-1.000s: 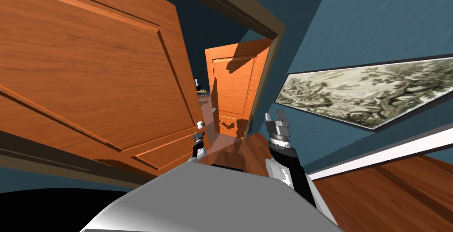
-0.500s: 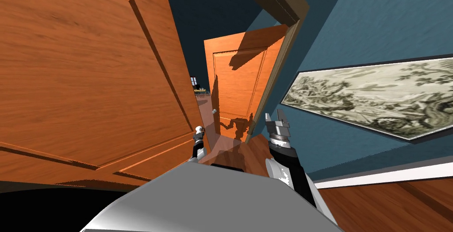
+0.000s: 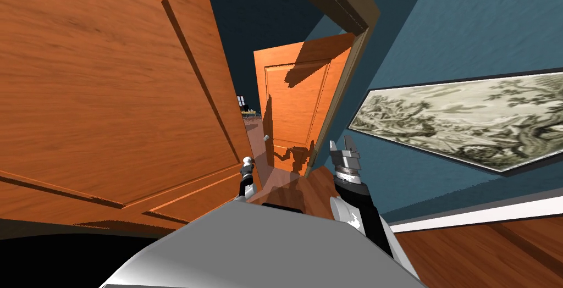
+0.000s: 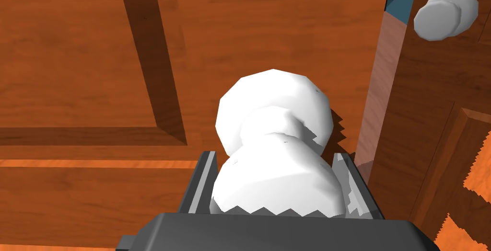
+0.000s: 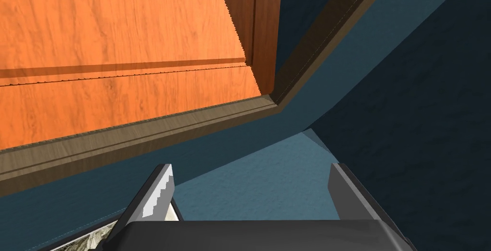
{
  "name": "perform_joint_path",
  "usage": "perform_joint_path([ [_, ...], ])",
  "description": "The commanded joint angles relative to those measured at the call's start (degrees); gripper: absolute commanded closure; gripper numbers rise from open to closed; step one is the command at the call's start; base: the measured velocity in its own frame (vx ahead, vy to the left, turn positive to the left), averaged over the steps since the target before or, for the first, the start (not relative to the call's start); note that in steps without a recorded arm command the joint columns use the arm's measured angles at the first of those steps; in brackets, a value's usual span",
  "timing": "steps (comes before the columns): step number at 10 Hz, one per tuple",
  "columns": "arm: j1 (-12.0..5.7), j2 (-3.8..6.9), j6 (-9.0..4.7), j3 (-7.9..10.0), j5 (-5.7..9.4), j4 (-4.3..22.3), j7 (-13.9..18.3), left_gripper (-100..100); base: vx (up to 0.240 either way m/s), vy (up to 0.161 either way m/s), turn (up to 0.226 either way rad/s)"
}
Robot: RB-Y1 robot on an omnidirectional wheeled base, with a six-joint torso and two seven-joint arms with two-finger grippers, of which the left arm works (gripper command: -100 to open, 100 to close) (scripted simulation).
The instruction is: Push the door open
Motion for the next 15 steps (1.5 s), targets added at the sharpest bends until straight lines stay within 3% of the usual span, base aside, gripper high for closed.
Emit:
perform_joint_path([
  [1,-0.15,0.05,-0.24,0.02,0.00,-0.2,0.0,100,0.000,0.000,0.000],
  [4,-0.03,0.68,-1.44,1.74,2.14,-0.3,-1.7,100,0.129,0.066,-0.053],
  [6,-0.03,0.68,-1.44,1.74,2.14,-0.3,-1.7,100,0.081,0.039,-0.007],
  [9,-0.08,1.07,-3.34,4.02,4.96,-0.6,-3.8,100,0.126,0.076,-0.063],
  [10,-0.08,1.07,-3.34,4.02,4.96,-0.6,-3.8,100,0.115,0.085,-0.043],
  [12,-0.13,1.06,-4.86,5.85,7.21,-0.9,-5.6,100,0.144,0.109,-0.065],
  [15,-0.14,1.02,-5.26,6.33,7.80,-0.9,-6.0,100,0.084,0.072,-0.030],
])
